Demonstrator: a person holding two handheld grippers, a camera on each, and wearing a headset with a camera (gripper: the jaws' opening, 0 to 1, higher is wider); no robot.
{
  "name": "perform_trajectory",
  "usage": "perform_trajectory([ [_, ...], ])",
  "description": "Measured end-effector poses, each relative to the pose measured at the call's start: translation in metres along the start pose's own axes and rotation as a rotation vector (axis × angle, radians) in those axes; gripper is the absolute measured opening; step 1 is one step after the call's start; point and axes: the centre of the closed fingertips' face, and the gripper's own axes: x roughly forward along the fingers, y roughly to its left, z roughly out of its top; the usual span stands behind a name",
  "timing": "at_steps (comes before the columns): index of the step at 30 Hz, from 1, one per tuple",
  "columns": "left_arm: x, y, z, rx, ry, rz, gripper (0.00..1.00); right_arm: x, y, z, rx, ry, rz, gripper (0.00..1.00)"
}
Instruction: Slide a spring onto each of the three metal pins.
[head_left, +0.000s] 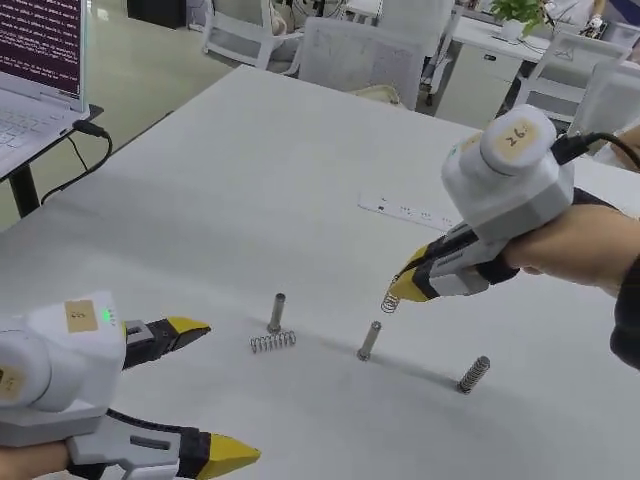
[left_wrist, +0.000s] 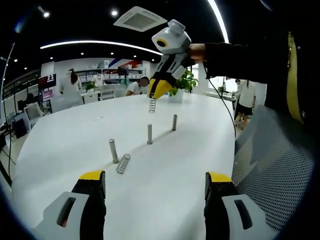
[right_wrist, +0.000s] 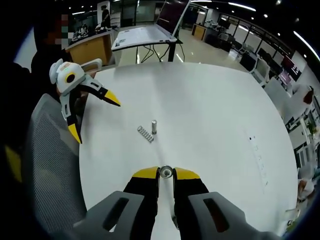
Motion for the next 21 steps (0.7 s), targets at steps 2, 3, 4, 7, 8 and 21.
perform_trajectory([
  [2, 0.0, 0.001, -0.001, 0.001, 0.003, 0.001, 0.78, 0.003, 0.0, 0.0, 0.002, 0.001, 0.003, 0.08],
  [3, 0.0, 0.001, -0.001, 0.002, 0.004, 0.002, 0.78, 0.005, 0.0, 0.0, 0.002, 0.003, 0.005, 0.08],
  [4, 0.0, 0.001, -0.002, 0.003, 0.007, 0.003, 0.79, 0.006, -0.001, -0.001, 0.005, 0.005, 0.007, 0.08],
  [7, -0.001, 0.002, -0.003, 0.003, 0.009, 0.004, 0.78, 0.01, -0.002, -0.004, 0.016, 0.01, 0.013, 0.08],
  [8, -0.001, 0.002, -0.003, 0.002, 0.009, 0.004, 0.78, 0.011, -0.003, -0.004, 0.017, 0.012, 0.013, 0.08],
  [21, -0.001, 0.005, -0.006, 0.018, 0.024, 0.01, 0.78, 0.021, -0.005, -0.012, 0.047, 0.021, 0.023, 0.08],
])
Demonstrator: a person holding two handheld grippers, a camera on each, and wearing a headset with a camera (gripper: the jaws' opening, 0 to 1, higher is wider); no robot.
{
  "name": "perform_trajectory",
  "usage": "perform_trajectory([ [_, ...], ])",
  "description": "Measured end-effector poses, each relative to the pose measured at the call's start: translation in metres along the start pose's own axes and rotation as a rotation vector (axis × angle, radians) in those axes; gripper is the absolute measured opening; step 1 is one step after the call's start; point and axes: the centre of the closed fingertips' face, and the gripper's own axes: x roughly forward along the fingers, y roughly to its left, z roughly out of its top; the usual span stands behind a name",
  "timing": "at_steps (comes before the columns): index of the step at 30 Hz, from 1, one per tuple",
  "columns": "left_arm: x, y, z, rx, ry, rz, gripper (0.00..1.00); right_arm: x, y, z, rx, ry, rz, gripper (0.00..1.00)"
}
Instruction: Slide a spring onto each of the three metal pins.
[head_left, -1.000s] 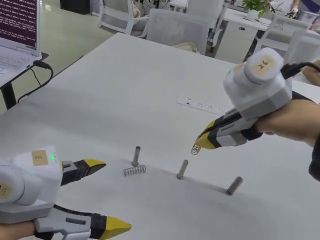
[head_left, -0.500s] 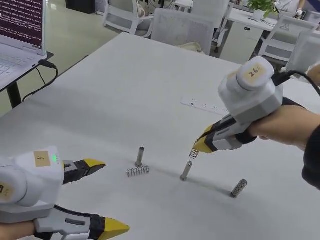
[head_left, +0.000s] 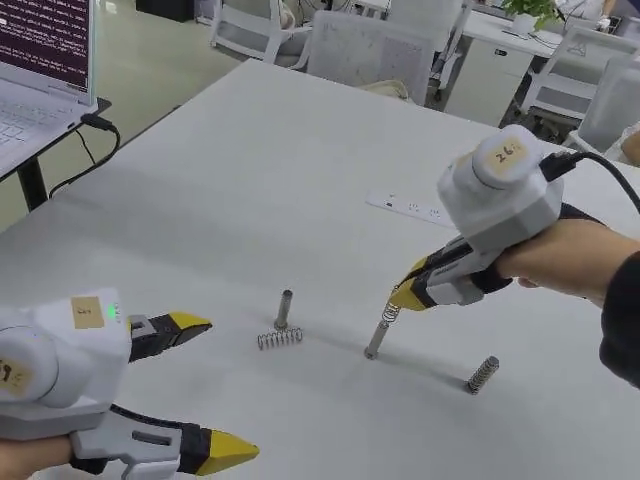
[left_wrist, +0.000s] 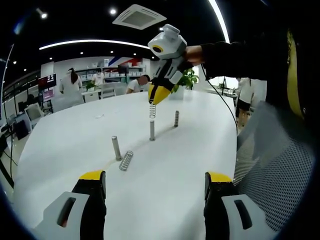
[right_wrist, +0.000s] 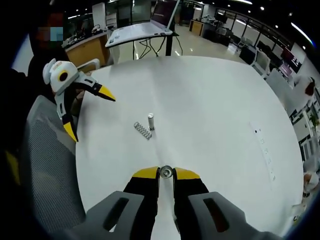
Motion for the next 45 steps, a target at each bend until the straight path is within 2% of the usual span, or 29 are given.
perform_trajectory([
  [18, 0.0, 0.001, -0.001, -0.008, 0.002, 0.0, 0.76, 0.006, 0.002, -0.002, 0.008, 0.008, 0.012, 0.08],
  [45, 0.001, 0.001, -0.003, -0.013, 0.006, -0.006, 0.74, 0.021, 0.001, -0.015, 0.049, 0.011, 0.029, 0.08],
])
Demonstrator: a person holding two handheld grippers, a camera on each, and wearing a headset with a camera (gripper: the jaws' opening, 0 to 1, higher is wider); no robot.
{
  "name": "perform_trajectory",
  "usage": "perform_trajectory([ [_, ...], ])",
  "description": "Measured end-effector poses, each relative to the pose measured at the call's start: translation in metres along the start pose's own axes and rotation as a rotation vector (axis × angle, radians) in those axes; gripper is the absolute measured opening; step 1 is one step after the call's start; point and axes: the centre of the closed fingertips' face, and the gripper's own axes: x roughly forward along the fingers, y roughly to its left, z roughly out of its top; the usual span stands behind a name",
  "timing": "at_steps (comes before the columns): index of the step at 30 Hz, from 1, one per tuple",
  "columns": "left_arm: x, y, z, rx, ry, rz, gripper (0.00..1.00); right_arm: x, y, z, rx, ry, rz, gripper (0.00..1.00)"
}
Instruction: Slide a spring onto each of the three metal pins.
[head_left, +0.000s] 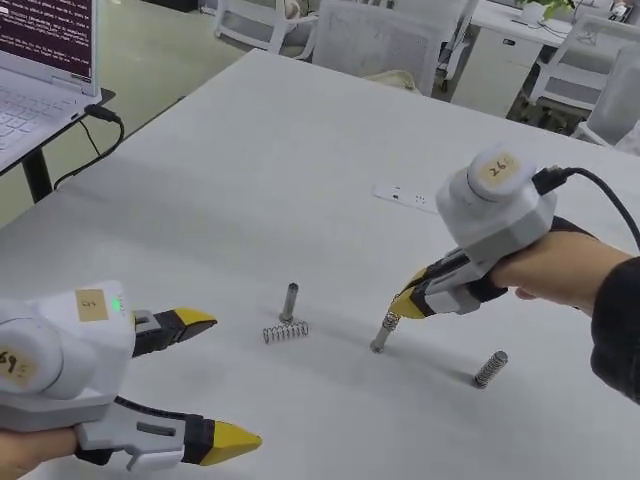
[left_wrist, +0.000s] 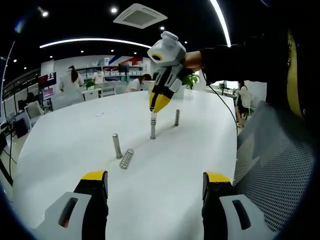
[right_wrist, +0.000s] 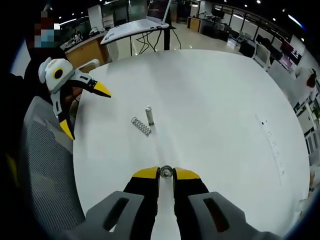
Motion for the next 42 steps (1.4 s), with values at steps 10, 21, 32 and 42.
perform_trajectory([
  [10, 0.0, 0.0, 0.001, 0.003, 0.002, -0.001, 0.73, 0.007, -0.004, -0.006, 0.016, -0.005, 0.002, 0.08],
  [21, -0.002, 0.0, 0.001, 0.003, 0.005, 0.005, 0.73, 0.016, -0.003, -0.011, 0.022, 0.002, -0.001, 0.08],
  [32, -0.002, 0.001, 0.0, 0.003, 0.005, 0.004, 0.72, 0.026, -0.006, -0.018, 0.024, 0.017, 0.003, 0.08],
  [42, -0.002, 0.003, -0.001, 0.001, 0.004, 0.004, 0.72, 0.032, -0.006, -0.024, 0.025, 0.028, 0.006, 0.08],
])
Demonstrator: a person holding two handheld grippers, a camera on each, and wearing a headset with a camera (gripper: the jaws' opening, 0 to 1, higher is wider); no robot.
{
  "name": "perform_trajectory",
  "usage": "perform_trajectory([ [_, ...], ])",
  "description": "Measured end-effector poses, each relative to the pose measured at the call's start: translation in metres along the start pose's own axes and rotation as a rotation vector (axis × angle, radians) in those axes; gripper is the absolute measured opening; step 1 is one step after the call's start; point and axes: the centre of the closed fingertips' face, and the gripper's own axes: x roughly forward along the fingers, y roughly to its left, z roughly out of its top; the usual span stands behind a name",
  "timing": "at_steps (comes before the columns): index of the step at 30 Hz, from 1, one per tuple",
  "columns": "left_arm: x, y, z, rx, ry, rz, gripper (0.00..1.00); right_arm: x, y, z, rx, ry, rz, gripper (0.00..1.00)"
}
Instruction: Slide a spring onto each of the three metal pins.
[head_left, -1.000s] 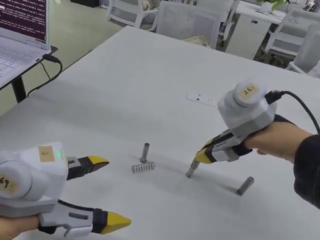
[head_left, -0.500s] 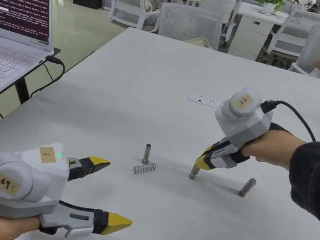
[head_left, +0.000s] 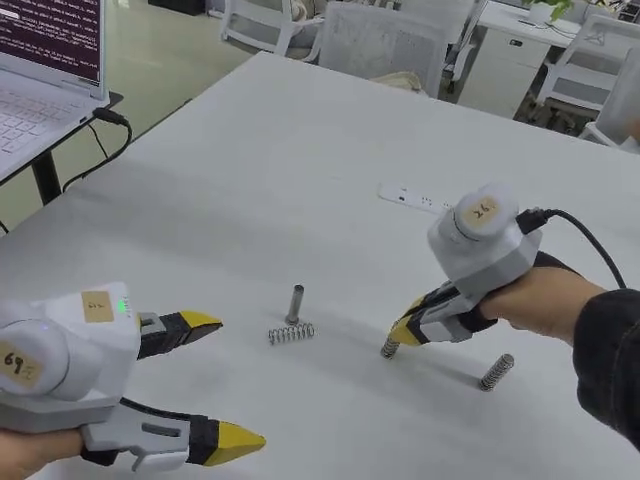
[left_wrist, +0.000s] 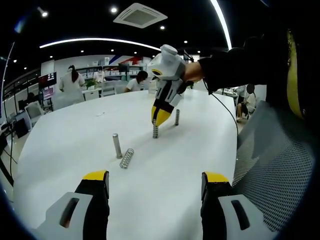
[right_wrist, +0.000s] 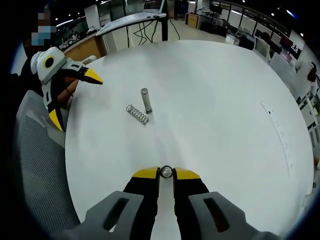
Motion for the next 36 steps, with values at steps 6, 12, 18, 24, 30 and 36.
perform_trajectory([
  [6, 0.0015, -0.0011, -0.0004, 0.001, 0.002, -0.005, 0.72, -0.0001, 0.0, 0.0004, 0.002, -0.005, -0.001, 0.08],
  [12, 0.0018, -0.0009, 0.0003, 0.001, -0.001, -0.005, 0.72, -0.0001, 0.0002, 0.0002, 0.005, -0.006, -0.001, 0.08],
  [18, 0.0021, -0.0014, -0.0003, 0.0, 0.0, -0.004, 0.71, -0.0001, 0.0015, -0.0002, 0.0, -0.004, 0.001, 0.08],
  [24, 0.0026, -0.0022, 0.0005, -0.001, 0.0, -0.005, 0.71, 0.0002, 0.001, -0.0017, -0.008, -0.003, 0.001, 0.1],
  [30, 0.0034, -0.0026, 0.0008, -0.001, 0.002, -0.005, 0.71, -0.0003, 0.0021, -0.0012, -0.01, -0.007, 0.006, 0.13],
  [36, 0.0037, -0.0018, 0.001, -0.004, 0.001, -0.005, 0.71, -0.0029, 0.0018, 0.0007, -0.014, -0.017, 0.002, 0.18],
])
